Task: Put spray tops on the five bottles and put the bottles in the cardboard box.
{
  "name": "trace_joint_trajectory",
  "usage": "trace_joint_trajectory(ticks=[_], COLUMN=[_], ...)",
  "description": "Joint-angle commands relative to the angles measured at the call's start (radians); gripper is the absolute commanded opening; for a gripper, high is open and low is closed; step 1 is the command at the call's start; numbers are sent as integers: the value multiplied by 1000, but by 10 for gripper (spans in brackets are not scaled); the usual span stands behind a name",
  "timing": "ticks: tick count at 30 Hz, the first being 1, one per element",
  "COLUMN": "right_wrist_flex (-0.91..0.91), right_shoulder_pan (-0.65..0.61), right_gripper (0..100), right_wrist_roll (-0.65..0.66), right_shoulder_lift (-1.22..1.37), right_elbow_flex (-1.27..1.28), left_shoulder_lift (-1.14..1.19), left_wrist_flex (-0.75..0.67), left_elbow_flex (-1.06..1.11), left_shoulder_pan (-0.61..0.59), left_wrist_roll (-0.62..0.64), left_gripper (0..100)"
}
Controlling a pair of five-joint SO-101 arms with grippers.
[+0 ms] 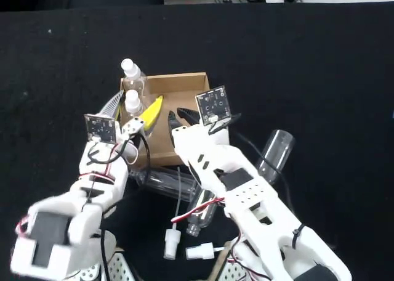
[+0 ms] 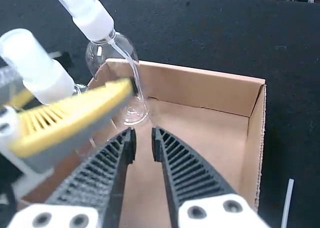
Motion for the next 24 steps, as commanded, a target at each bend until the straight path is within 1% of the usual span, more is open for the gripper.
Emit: trace_joint_trajectory(ticks=[1,4,8,13,16,19,21,23,24], right_wrist_flex=[-25,-28,-31,-26,-31,-32,-32,-32,-29], right_shoulder_pan=[20,20,20,20,20,21,21,21,21], right_gripper=[50,50,50,50,50,50,50,50,50], right_wrist_roll=[-2,-2,-2,-2,-2,-2,-2,-2,-2], right_shoulder_lift=[1,1,1,1,1,1,1,1,1], right_elbow_flex=[-59,-54,-44,-42,-28,-18,-16,-16,-16], left_shoulder_lift=[-285,-453,-621,-712,-715,-713,-713,-713,-713], left_wrist_flex=[190,339,598,887,1014,1132,1192,1221,1229], left_elbow_flex=[-5,-39,-145,-334,-467,-578,-618,-616,-602], left_shoulder_pan=[-4,-7,-41,-48,-101,-211,-308,-403,-450], left_wrist_roll=[0,-5,-2,-2,0,0,0,-2,-2], left_gripper=[303,303,303,302,292,205,112,19,34])
